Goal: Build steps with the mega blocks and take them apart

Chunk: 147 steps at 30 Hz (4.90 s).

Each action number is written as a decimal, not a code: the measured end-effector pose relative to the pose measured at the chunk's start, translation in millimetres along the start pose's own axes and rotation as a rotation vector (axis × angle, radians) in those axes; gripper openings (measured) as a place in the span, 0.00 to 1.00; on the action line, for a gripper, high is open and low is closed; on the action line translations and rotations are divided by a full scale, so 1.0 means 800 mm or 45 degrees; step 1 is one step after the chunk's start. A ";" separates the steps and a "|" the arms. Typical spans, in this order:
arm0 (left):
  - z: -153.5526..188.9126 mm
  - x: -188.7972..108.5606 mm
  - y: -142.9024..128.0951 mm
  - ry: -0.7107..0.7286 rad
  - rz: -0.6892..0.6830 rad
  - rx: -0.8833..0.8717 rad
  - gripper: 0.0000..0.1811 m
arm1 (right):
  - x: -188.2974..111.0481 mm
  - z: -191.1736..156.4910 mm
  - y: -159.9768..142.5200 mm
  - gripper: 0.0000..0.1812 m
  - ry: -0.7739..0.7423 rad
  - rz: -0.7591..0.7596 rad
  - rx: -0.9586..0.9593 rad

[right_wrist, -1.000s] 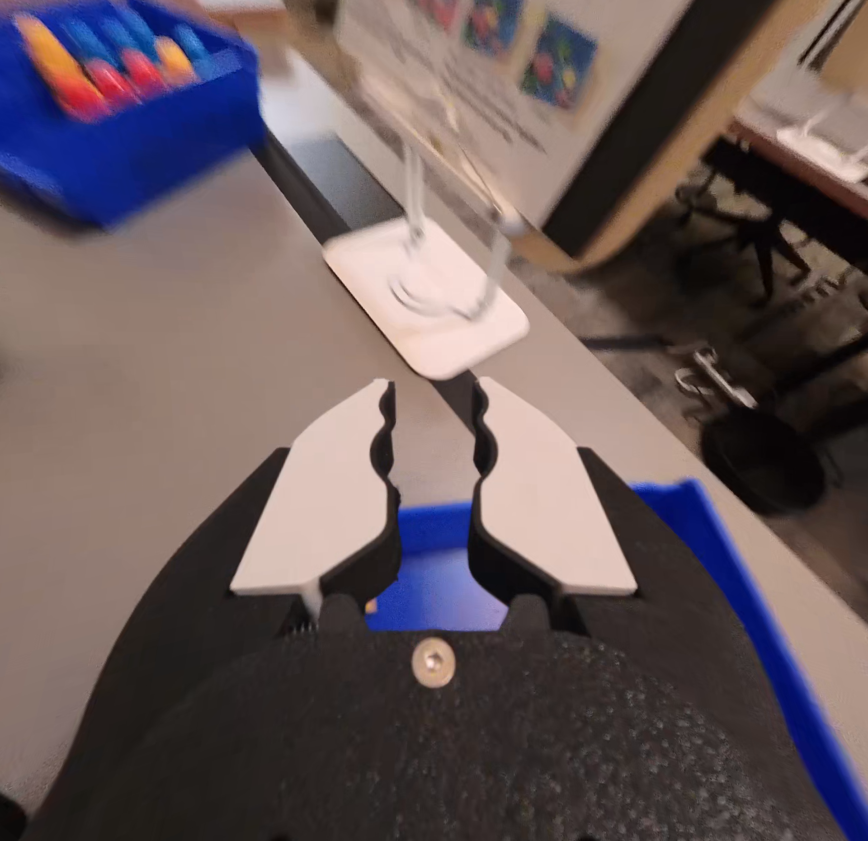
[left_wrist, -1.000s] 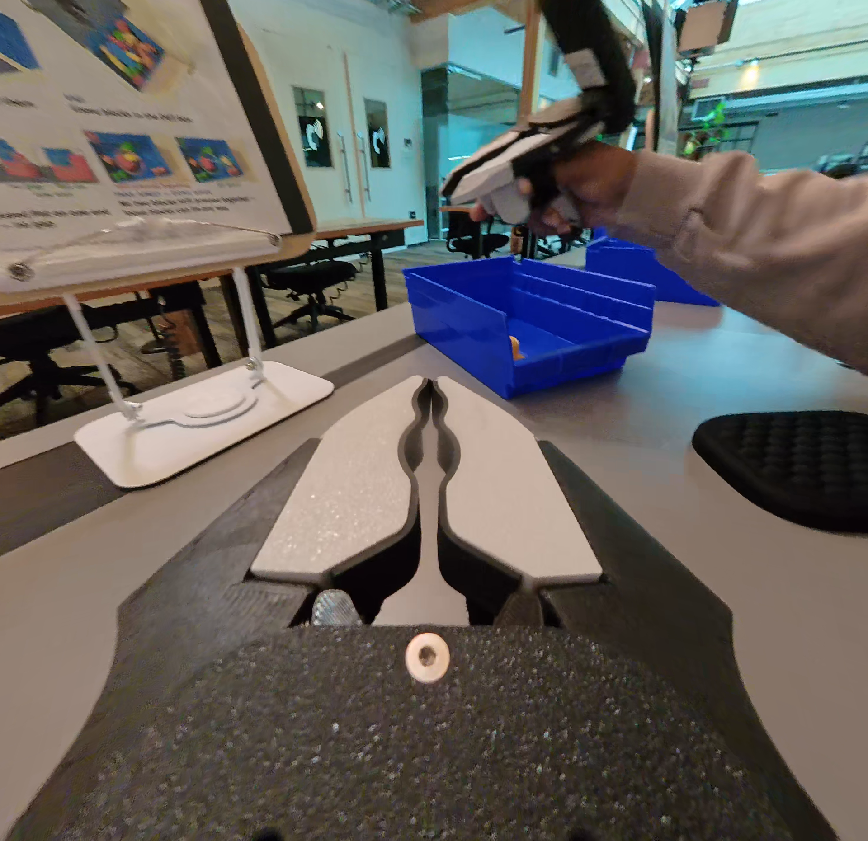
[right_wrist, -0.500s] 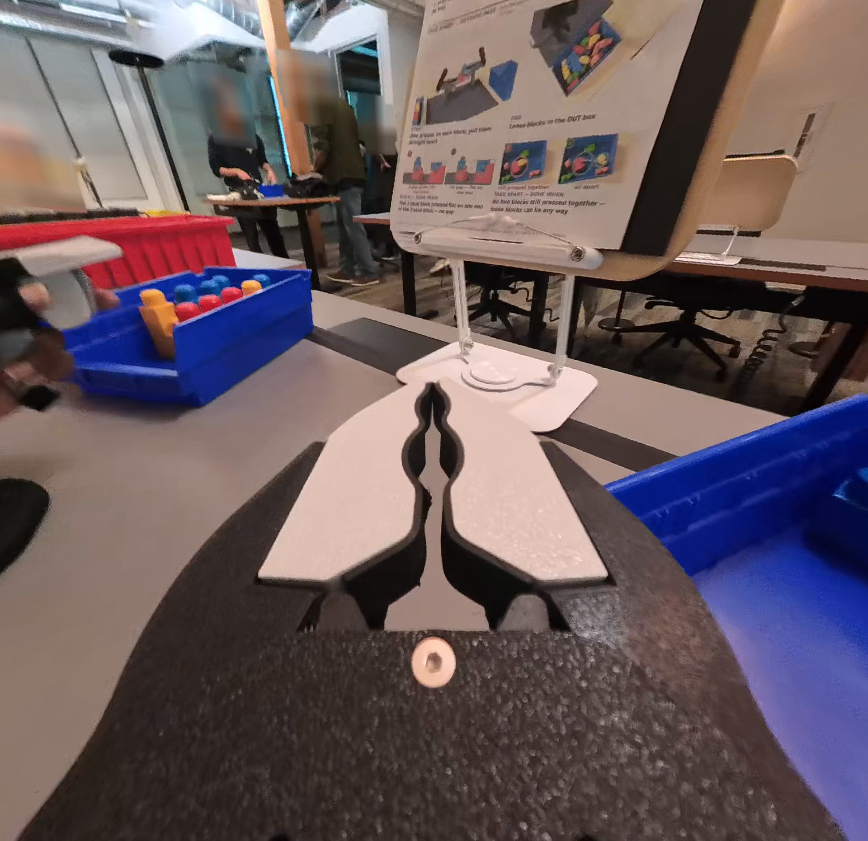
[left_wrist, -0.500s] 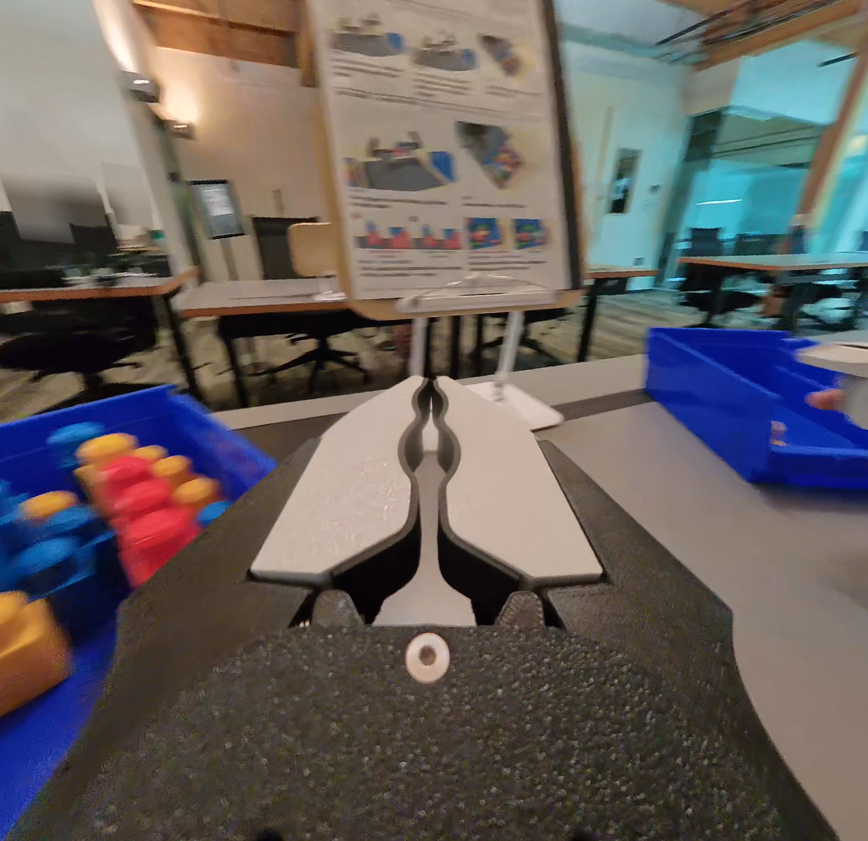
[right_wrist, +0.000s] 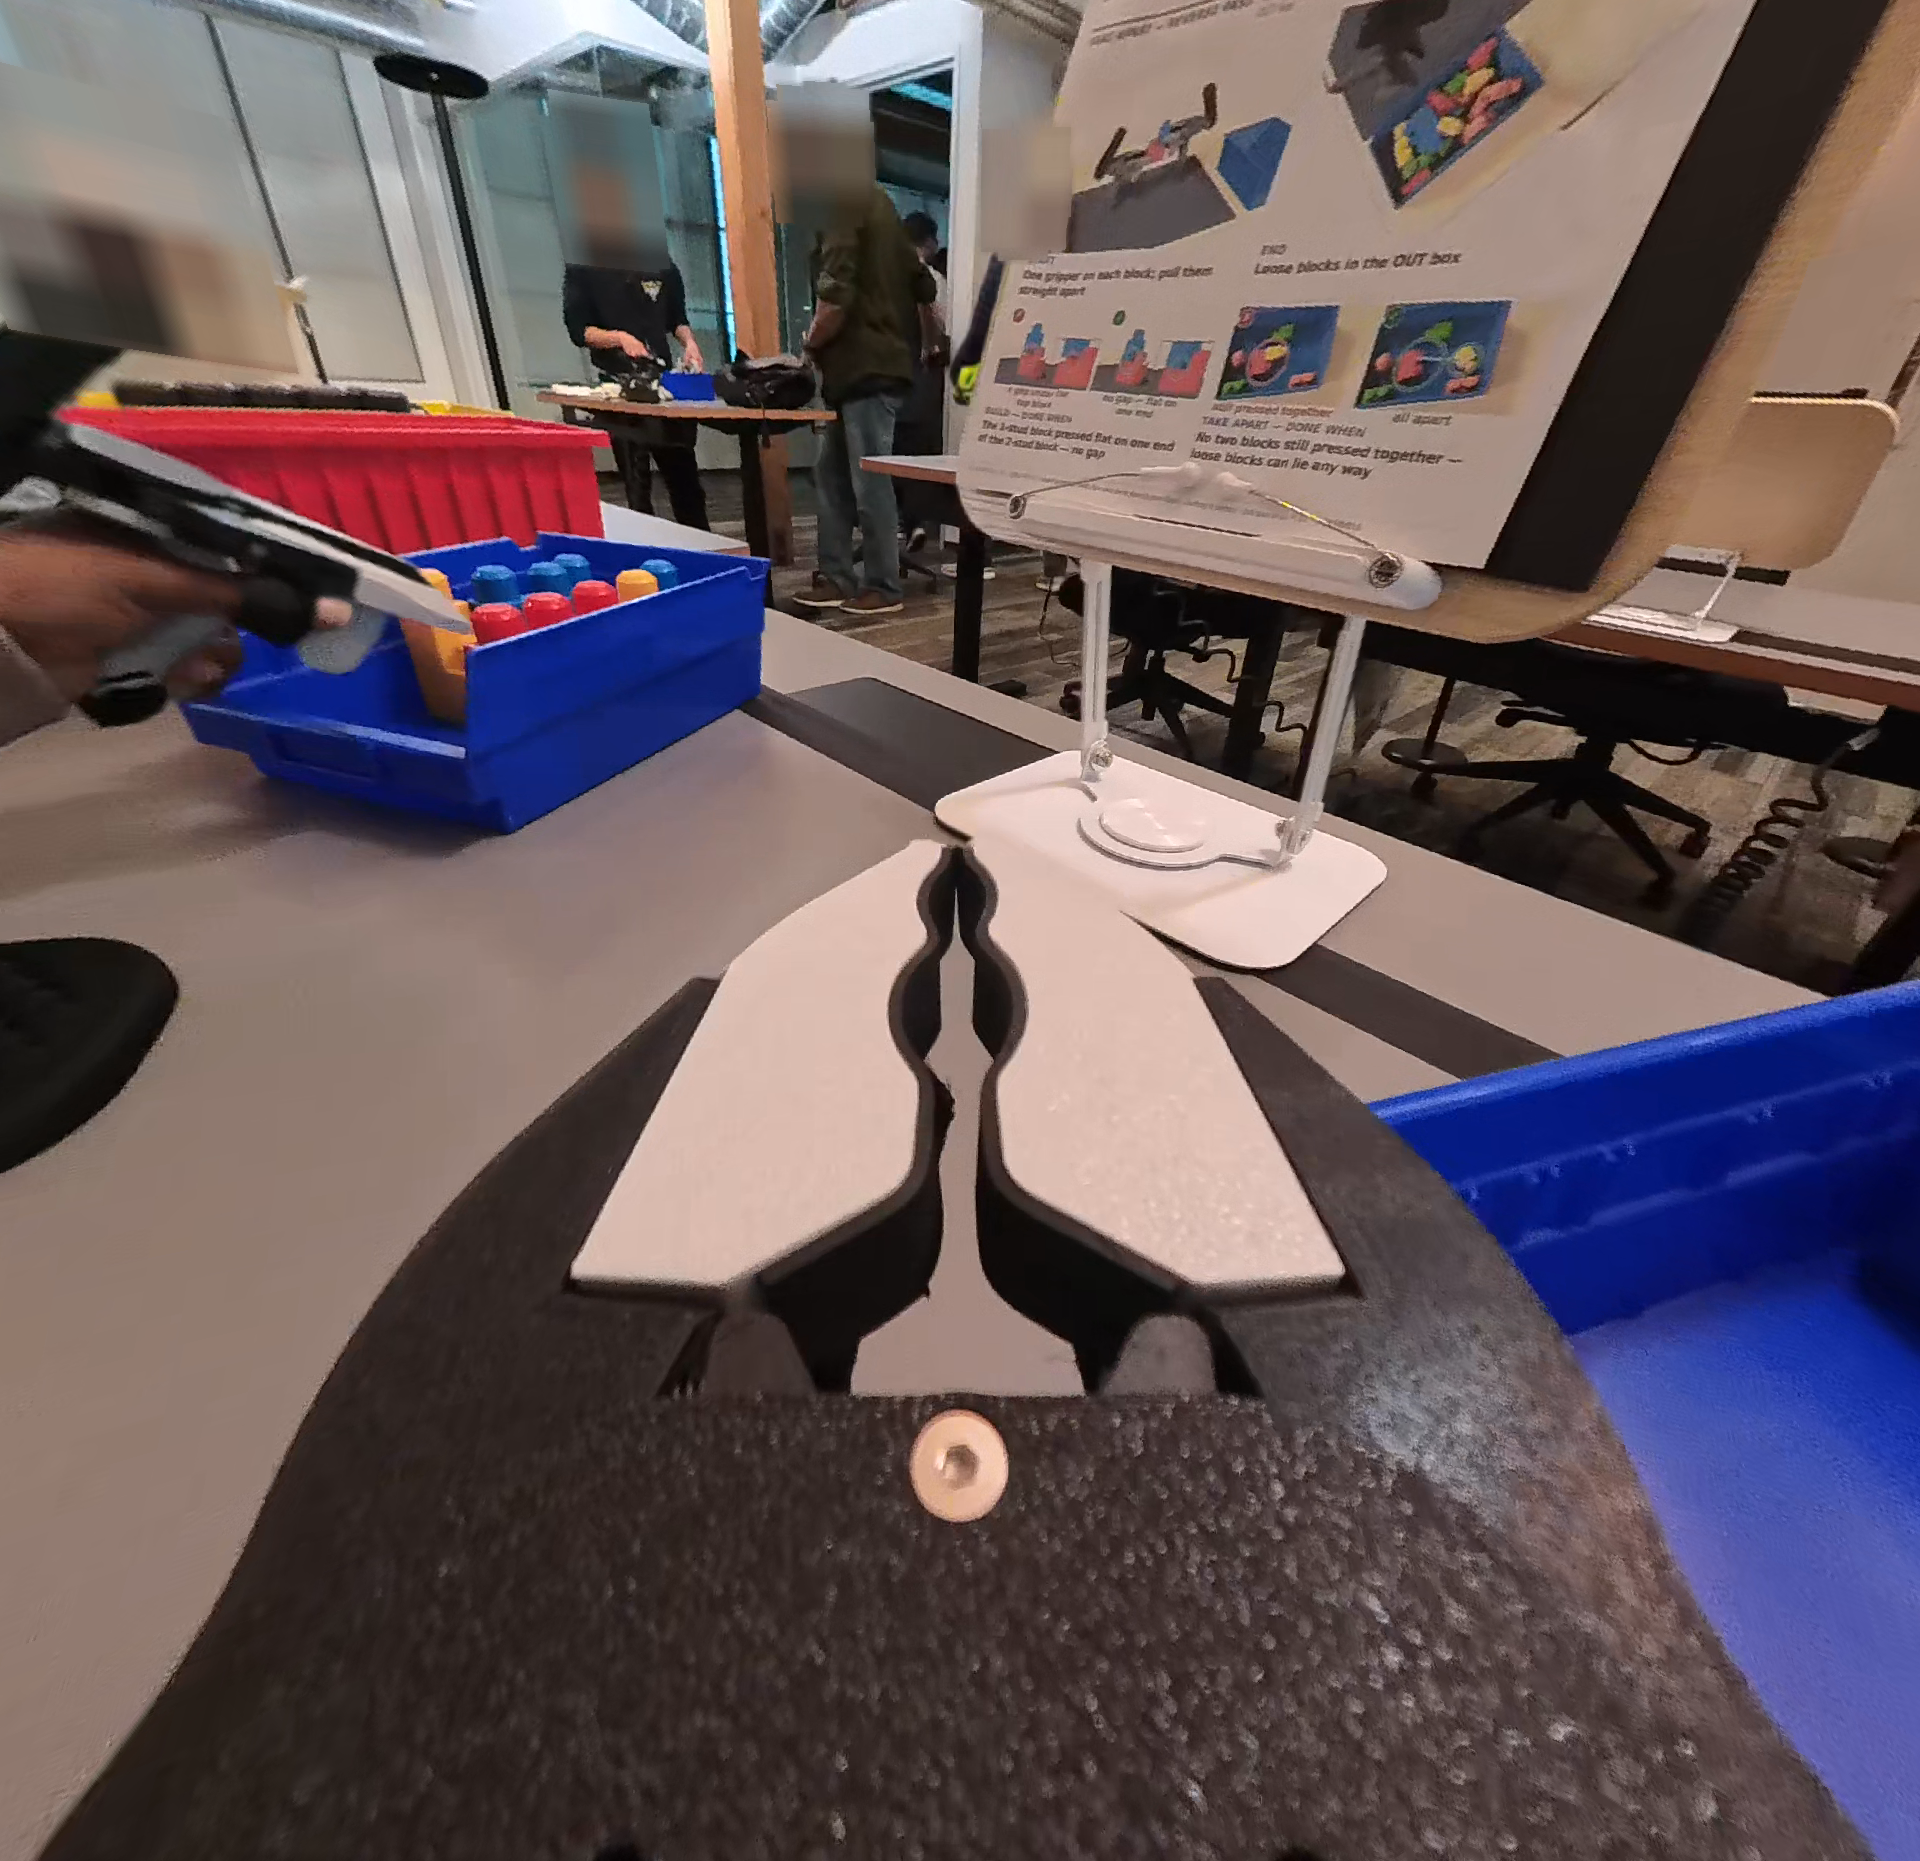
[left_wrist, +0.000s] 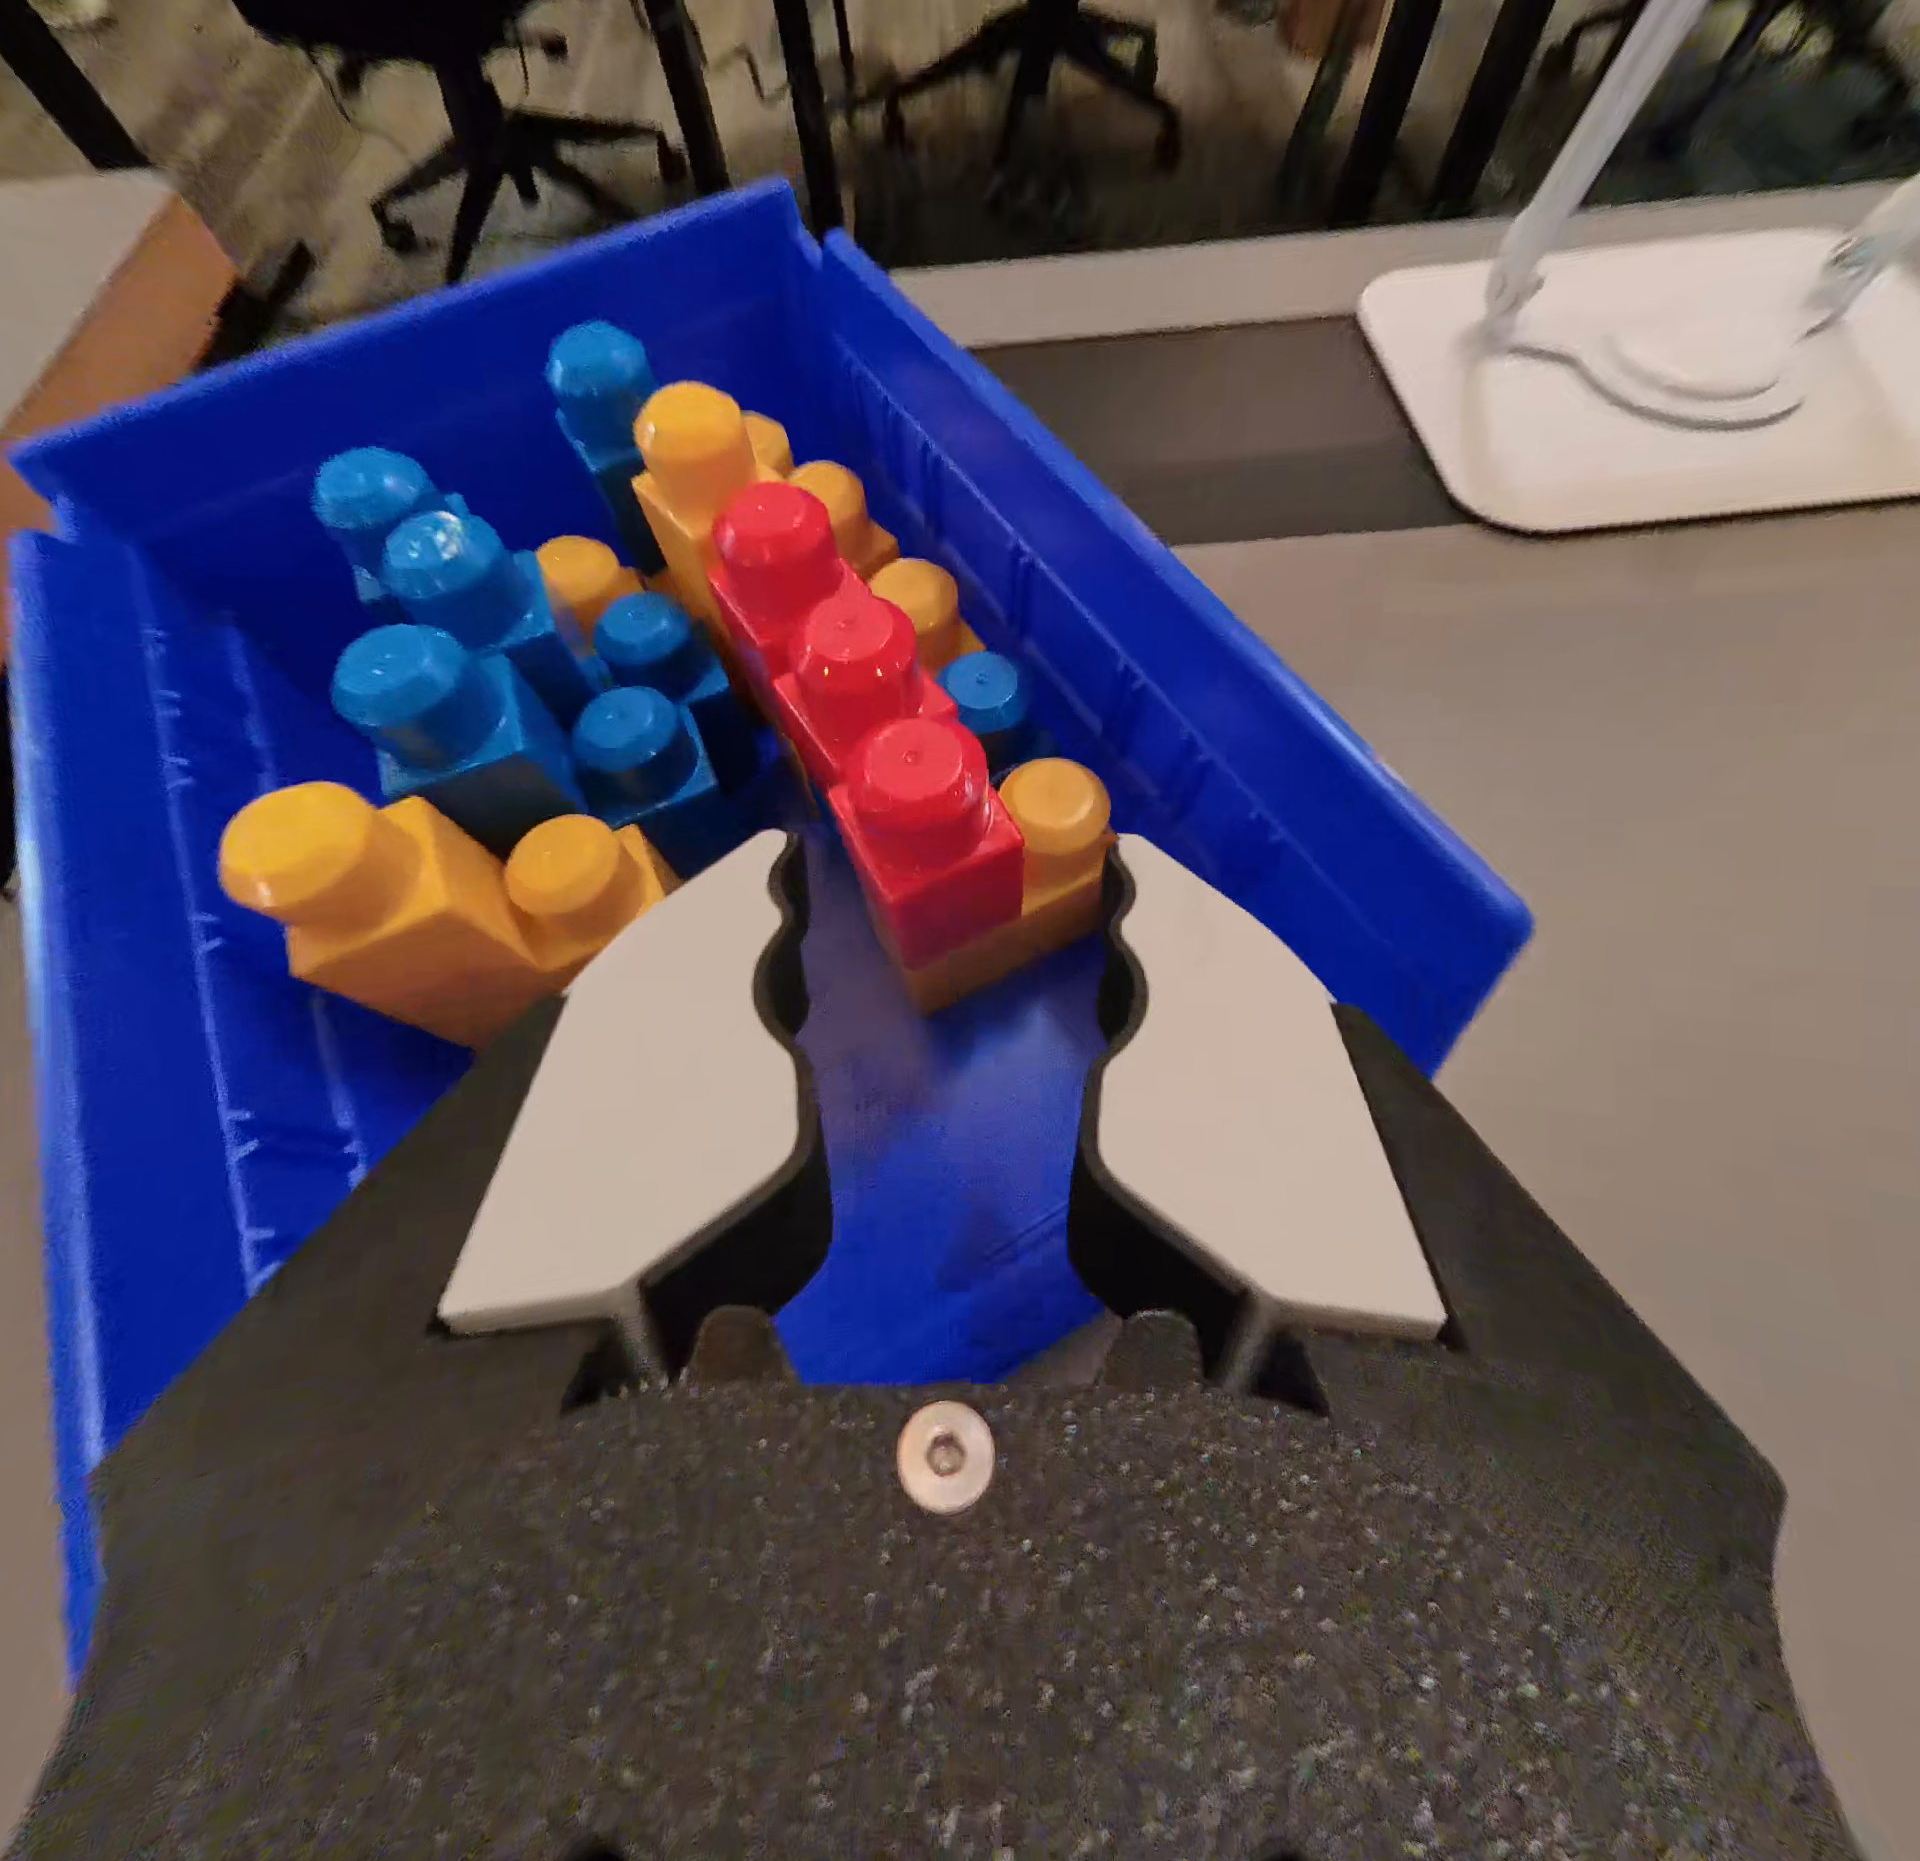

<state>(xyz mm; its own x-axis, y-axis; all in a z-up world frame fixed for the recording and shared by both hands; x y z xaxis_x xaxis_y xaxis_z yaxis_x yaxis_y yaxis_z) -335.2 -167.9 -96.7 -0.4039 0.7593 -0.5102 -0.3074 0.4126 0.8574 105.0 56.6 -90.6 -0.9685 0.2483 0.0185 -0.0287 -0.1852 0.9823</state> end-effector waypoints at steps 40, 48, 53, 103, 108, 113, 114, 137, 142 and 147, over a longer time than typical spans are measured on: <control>0.345 -0.064 -0.034 -0.981 0.091 0.450 0.21 | 0.038 -0.104 -0.010 0.31 0.338 -0.311 -0.393; 0.345 -0.062 -0.046 -1.105 0.189 0.405 0.21 | 0.034 -0.095 -0.011 0.21 0.340 -0.305 -0.418; 0.338 -0.064 -0.044 -1.262 0.349 0.323 0.31 | 0.027 -0.074 -0.005 0.21 0.337 -0.200 -0.258; 0.340 -0.067 -0.080 -1.794 0.072 0.564 0.20 | -0.002 -0.060 0.002 0.24 0.998 0.053 0.211; 0.338 -0.066 -0.079 -1.798 0.071 0.565 0.20 | -0.009 -0.053 0.005 0.23 0.996 0.074 0.211; 0.334 -0.066 -0.076 -1.795 0.081 0.556 0.20 | -0.016 -0.040 0.005 0.18 0.992 0.084 0.217; 0.334 -0.066 -0.076 -1.799 0.084 0.548 0.20 | -0.016 -0.040 0.005 0.18 0.994 0.084 0.218; 0.331 -0.067 -0.073 -1.895 0.141 0.448 0.20 | -0.020 -0.038 0.008 0.15 1.027 0.092 0.246; 0.332 -0.066 -0.075 -1.900 0.121 0.454 0.20 | -0.019 -0.040 0.009 0.15 1.026 0.104 0.251; 0.333 -0.065 -0.077 -1.901 0.103 0.460 0.20 | -0.018 -0.041 0.009 0.15 1.029 0.120 0.263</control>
<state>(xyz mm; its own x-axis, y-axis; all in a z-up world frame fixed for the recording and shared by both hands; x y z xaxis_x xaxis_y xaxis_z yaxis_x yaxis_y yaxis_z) -65.5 -98.5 -105.2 0.8631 0.4900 -0.1225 -0.0200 0.2756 0.9611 110.9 20.5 -89.7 -0.8459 -0.5318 0.0400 0.0305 0.0266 0.9992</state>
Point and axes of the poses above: each gripper's, where its closed fingertips meet, x out along the fingers, y out of its top, z = x × y across the jaws, the point moved 9 cm from there along -x, back along the fingers, and after that the axes turned 8 degrees about -x, right-handed, at the moved point
